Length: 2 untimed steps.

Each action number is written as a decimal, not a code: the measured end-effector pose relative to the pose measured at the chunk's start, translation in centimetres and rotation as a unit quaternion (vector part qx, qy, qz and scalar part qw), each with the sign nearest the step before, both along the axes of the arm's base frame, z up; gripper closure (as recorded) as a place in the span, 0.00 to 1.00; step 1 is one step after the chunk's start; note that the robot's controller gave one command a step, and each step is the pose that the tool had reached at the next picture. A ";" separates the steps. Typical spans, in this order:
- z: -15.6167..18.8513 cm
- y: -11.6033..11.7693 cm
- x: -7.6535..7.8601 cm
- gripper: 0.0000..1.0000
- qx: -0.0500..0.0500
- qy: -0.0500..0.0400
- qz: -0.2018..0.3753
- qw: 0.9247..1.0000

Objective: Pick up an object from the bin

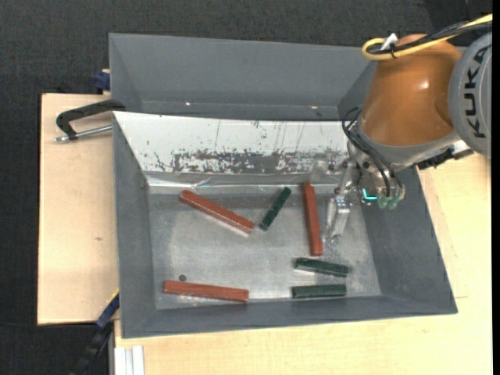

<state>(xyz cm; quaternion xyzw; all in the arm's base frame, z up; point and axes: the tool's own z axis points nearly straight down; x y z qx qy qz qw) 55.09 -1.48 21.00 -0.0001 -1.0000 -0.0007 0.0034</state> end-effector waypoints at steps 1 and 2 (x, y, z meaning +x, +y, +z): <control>0.4 0.0 0.2 0.00 0.000 -0.004 0.000 1.000; 0.3 0.0 0.1 0.00 0.000 -0.005 0.001 1.000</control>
Offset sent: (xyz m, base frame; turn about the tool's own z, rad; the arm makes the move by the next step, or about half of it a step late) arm -0.0539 0.0034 -0.1125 -0.1222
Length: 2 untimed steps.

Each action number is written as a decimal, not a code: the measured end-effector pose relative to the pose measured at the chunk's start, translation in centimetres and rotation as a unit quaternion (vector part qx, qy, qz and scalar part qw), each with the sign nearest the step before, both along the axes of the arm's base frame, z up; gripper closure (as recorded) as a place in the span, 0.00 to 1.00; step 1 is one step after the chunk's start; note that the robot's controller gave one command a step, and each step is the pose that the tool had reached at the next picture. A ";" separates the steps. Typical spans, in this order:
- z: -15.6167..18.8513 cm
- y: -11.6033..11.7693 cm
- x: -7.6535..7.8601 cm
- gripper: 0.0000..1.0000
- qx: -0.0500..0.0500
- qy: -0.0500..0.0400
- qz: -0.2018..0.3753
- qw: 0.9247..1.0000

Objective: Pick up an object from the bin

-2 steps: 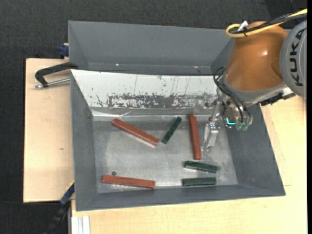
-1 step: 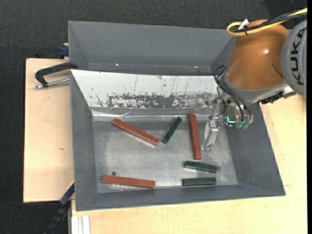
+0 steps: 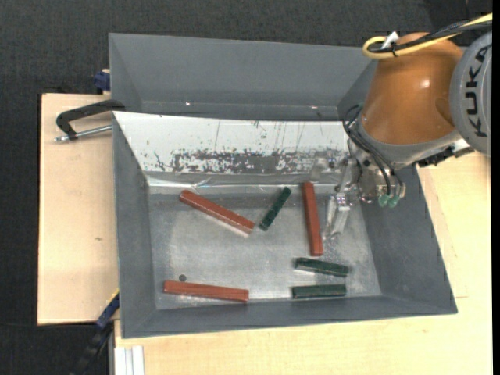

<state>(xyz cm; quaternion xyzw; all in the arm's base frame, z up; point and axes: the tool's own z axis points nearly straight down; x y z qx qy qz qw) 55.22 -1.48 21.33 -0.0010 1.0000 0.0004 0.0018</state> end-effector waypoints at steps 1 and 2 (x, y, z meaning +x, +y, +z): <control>-4.1 0.2 -0.5 0.00 0.000 0.003 0.004 1.000; -7.2 1.6 0.5 0.00 0.000 -0.002 0.023 1.000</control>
Offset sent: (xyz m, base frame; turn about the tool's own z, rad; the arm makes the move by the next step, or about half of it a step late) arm 0.0089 0.0322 -0.1242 -0.1995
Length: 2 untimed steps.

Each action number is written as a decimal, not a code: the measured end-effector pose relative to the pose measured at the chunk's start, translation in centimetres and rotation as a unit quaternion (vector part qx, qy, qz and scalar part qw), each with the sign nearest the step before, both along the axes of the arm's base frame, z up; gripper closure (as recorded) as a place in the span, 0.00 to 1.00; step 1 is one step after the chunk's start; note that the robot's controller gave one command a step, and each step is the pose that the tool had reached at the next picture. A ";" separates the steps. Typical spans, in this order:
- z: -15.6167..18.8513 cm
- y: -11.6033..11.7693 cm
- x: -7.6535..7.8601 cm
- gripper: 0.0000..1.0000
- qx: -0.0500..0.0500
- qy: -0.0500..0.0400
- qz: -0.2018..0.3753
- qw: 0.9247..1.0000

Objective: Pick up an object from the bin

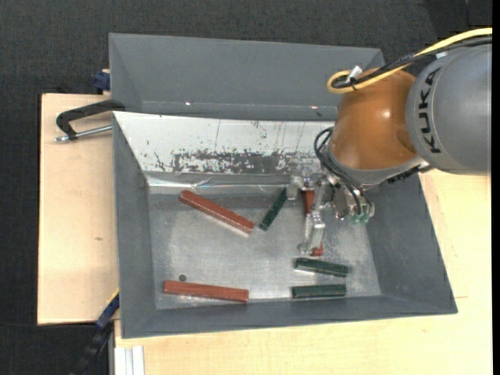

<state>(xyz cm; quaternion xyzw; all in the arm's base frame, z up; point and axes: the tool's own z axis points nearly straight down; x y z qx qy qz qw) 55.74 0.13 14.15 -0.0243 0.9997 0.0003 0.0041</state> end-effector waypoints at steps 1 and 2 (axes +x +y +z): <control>-3.7 1.3 1.2 0.00 0.000 0.003 0.067 0.998; -6.7 4.6 0.8 1.00 0.003 0.000 -0.120 0.993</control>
Offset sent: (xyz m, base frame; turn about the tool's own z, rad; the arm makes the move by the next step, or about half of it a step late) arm 0.0053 0.0427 -0.0715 0.2435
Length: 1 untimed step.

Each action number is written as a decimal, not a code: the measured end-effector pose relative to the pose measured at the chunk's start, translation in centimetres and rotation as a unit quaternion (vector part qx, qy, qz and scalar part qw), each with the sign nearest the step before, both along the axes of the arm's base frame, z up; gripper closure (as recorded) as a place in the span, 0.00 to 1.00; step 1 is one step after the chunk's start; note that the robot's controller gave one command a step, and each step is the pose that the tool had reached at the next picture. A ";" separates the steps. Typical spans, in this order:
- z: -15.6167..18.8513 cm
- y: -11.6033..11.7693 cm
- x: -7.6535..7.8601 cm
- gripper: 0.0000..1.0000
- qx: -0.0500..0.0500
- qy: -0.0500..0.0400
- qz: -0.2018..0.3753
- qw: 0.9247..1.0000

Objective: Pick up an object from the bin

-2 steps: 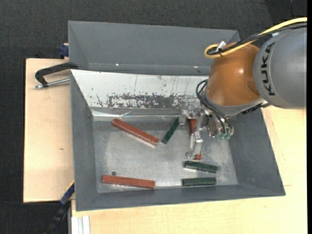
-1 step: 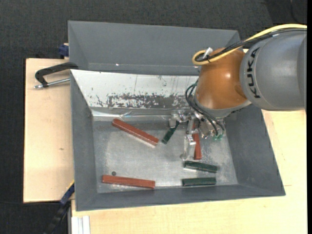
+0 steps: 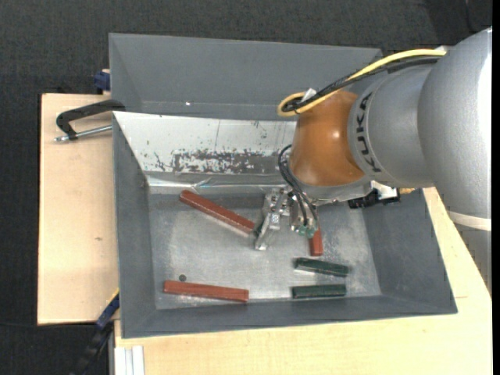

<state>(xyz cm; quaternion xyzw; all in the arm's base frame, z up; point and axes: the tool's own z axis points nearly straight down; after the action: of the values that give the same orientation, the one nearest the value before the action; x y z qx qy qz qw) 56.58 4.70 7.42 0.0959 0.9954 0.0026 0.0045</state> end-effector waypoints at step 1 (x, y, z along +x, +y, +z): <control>0.0 0.0 0.0 1.00 0.000 0.000 0.000 1.000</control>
Offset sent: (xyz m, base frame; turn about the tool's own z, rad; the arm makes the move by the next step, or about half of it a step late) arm 0.0000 0.0000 0.0000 0.0000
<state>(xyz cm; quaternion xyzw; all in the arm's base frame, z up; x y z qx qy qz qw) 56.62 4.75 7.46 0.0956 0.9954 0.0029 0.0050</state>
